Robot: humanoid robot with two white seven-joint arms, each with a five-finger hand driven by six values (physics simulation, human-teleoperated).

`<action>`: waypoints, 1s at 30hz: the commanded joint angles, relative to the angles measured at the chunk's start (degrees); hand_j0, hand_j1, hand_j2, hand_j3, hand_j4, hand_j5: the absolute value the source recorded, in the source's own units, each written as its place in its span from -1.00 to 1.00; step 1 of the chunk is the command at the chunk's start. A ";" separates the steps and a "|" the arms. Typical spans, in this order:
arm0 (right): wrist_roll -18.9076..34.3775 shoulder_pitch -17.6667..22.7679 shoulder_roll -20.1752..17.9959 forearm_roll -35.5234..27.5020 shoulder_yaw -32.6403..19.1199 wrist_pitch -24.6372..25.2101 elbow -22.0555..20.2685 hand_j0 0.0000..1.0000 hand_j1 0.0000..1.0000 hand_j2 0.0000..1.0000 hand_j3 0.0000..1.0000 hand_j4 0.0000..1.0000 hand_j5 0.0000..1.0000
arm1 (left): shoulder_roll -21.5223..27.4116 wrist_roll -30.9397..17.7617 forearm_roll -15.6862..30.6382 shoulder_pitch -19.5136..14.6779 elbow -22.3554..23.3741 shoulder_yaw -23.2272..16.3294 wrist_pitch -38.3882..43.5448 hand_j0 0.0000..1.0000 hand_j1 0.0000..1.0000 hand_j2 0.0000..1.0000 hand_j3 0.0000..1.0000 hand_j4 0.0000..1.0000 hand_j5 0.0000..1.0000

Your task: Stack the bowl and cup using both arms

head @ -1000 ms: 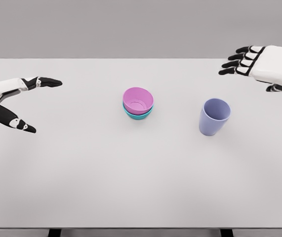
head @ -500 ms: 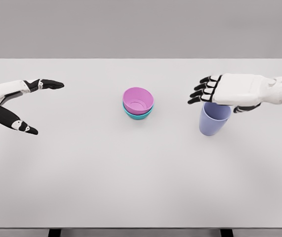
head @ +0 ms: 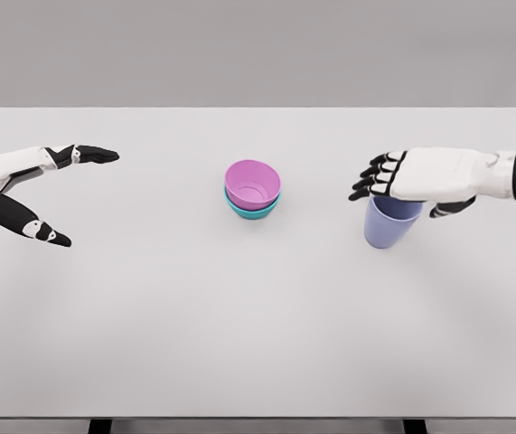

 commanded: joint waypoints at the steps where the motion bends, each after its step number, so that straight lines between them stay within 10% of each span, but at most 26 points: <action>1: -0.02 -0.09 0.12 -0.33 0.48 0.15 0.03 1.00 1.00 1.00 1.00 1.00 1.00 | 0.05 0.01 0.48 0.00 -0.02 0.08 0.13 1.00 1.00 1.00 1.00 1.00 1.00; 30: -0.02 -0.88 1.70 -0.33 3.12 0.15 2.93 1.00 1.00 1.00 1.00 1.00 1.00 | -0.03 0.01 0.48 0.00 -0.02 0.08 0.13 1.00 1.00 1.00 1.00 1.00 1.00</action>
